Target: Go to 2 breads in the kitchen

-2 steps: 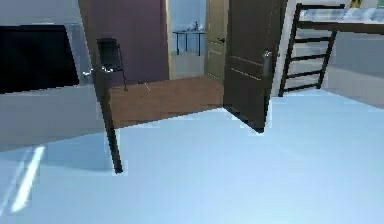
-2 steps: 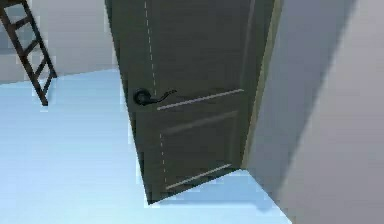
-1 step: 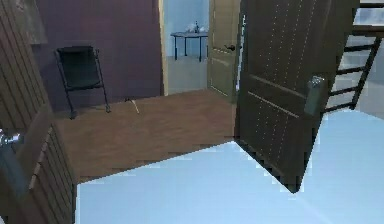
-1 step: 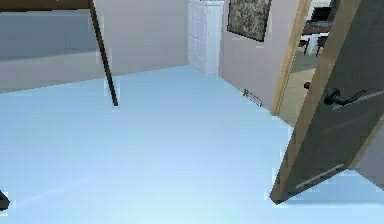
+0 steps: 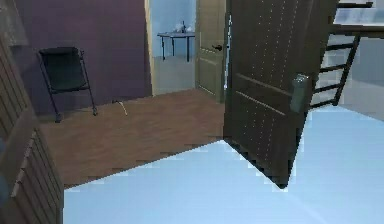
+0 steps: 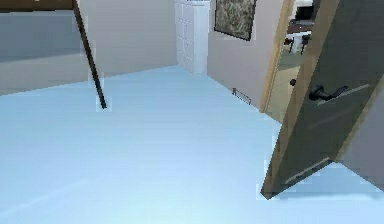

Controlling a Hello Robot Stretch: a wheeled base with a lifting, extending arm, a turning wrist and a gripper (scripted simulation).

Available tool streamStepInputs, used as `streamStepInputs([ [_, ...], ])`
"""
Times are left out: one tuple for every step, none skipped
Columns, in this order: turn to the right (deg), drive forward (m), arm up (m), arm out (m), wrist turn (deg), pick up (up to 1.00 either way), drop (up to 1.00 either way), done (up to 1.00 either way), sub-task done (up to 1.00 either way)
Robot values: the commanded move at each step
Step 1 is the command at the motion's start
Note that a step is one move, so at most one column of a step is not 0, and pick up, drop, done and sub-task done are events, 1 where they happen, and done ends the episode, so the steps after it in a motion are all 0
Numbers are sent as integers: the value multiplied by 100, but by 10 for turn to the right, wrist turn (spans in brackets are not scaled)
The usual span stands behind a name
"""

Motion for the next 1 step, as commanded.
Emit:
streamStepInputs([
  [0, 100, 0, 0, 0, 0, 0, 0, 0],
])
